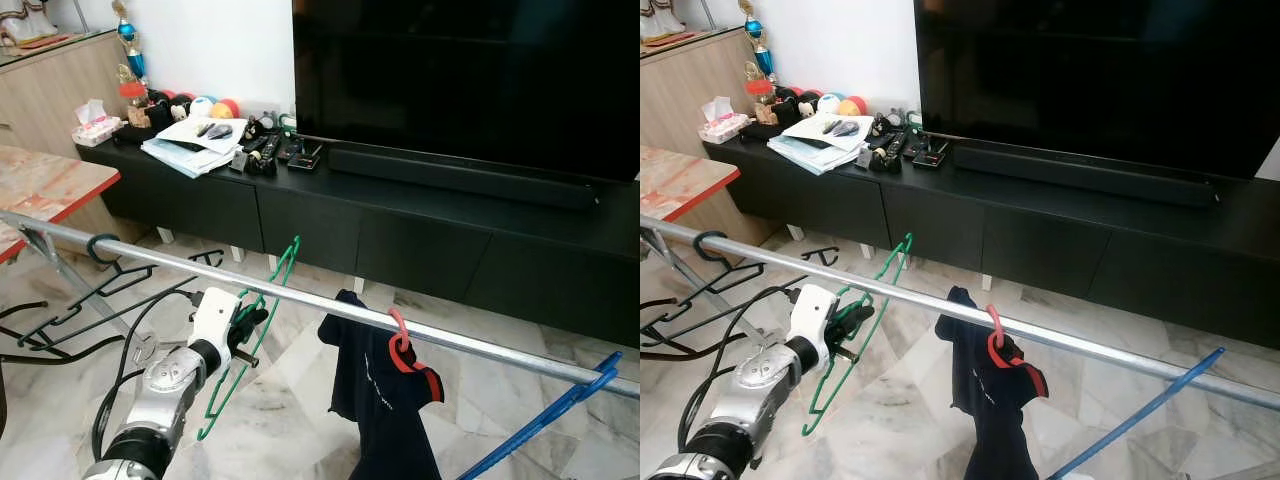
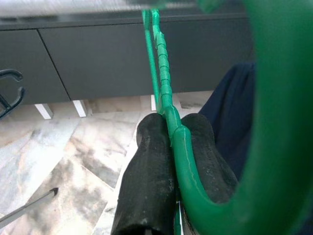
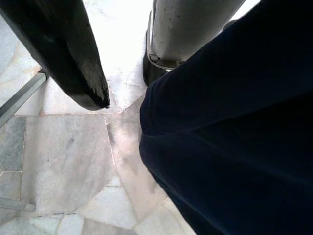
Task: Hang hanger
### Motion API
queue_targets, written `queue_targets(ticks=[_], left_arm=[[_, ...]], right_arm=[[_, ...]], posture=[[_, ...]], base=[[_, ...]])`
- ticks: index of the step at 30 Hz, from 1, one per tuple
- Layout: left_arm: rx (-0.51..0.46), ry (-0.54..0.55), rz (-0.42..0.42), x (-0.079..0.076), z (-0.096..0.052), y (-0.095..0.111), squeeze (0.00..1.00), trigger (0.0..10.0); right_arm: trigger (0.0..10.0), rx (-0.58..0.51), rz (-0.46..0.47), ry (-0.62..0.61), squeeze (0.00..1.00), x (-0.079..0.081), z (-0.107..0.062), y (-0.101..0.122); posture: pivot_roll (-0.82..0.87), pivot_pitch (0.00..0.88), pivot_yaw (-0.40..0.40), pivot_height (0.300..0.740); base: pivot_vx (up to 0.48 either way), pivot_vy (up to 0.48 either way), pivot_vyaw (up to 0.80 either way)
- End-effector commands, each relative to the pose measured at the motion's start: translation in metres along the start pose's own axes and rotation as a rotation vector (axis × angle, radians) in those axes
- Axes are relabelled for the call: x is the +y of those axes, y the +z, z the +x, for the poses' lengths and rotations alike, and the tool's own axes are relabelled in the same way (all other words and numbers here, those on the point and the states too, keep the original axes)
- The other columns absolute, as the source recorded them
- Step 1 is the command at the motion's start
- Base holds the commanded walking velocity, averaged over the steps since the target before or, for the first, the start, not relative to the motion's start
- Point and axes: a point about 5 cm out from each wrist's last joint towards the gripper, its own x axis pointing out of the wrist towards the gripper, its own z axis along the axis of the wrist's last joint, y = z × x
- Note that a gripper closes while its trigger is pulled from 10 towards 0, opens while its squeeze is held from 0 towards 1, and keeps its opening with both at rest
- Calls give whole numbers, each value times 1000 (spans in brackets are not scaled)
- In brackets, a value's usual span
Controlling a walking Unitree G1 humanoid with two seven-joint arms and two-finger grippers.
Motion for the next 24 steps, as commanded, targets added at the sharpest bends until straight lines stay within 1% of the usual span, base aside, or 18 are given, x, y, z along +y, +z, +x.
queue_targets(ticks=[1,7,13,19,23,24], left_arm=[[-36,20,-8,3,4,9,0,10000],[-50,16,8,5,5,14,0,10000],[-71,-4,18,6,2,15,0,10000],[-57,19,32,11,0,14,0,10000],[-11,52,80,11,6,15,0,10000],[-11,52,80,11,6,15,0,10000]], right_arm=[[10000,20,9,0,0,2,0,-5],[10000,21,9,-2,0,2,0,-5],[10000,23,7,-1,0,1,0,-5],[10000,23,1,4,0,2,0,-4],[10000,23,-3,4,0,2,0,-4],[10000,23,-3,4,0,2,0,-4]], posture=[[41,34,31,740],[44,37,33,740],[45,38,35,740],[51,40,32,740],[46,43,33,740],[46,43,33,740]], base=[[0,0,0],[0,0,0],[0,0,0],[0,0,0],[0,0,0],[0,0,0]])
